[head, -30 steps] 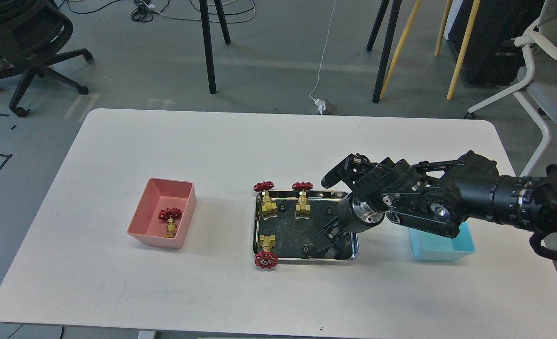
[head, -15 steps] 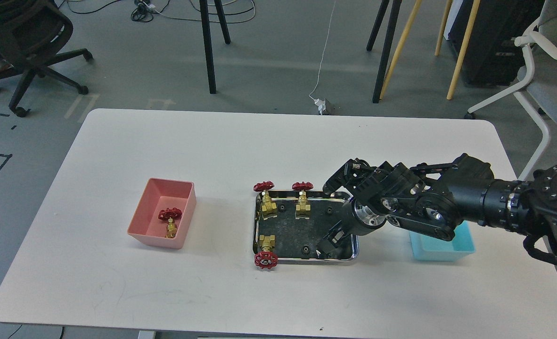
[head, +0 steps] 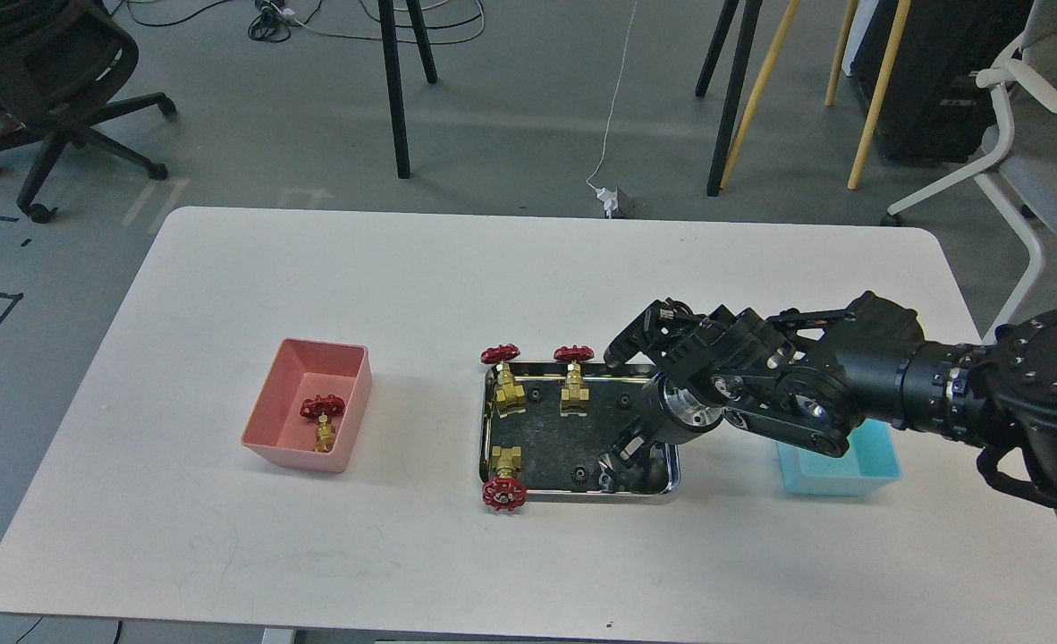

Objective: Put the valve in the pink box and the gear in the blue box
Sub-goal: 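Lower the right gripper onto the dark gear and grasp it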

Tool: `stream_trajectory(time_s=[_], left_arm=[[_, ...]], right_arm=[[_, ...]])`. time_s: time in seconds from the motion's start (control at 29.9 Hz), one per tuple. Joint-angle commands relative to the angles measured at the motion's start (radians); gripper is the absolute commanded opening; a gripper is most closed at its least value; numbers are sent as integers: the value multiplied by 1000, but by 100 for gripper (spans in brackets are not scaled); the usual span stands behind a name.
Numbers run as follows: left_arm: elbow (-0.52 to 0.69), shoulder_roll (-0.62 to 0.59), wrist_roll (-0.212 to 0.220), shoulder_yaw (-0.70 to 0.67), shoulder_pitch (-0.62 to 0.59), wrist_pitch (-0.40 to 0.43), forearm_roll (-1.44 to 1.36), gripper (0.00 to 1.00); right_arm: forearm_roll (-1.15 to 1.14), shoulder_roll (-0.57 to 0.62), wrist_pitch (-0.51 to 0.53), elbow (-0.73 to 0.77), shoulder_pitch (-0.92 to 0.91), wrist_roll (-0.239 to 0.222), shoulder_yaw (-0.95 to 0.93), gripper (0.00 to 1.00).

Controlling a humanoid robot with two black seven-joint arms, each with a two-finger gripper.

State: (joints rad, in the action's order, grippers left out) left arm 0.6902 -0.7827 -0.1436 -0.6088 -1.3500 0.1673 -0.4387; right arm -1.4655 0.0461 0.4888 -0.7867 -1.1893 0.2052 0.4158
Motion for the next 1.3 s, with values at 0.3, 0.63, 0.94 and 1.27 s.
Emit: stream_trajectory(time_s=[0.3, 0.63, 0.94, 1.27], left_arm=[[0, -3, 1, 0, 0, 0, 0, 92], [0, -3, 1, 0, 0, 0, 0, 92], [-3, -4, 1, 0, 0, 0, 0, 92], [-17, -4, 1, 1, -11, 1, 0, 92]], right_arm=[[1, -15, 0, -9, -13, -4, 23, 45], [4, -8, 0, -19, -16, -3, 28, 48], [7, -8, 0, -22, -50, 0, 28, 50], [4, -8, 0, -32, -53, 2, 72, 52]])
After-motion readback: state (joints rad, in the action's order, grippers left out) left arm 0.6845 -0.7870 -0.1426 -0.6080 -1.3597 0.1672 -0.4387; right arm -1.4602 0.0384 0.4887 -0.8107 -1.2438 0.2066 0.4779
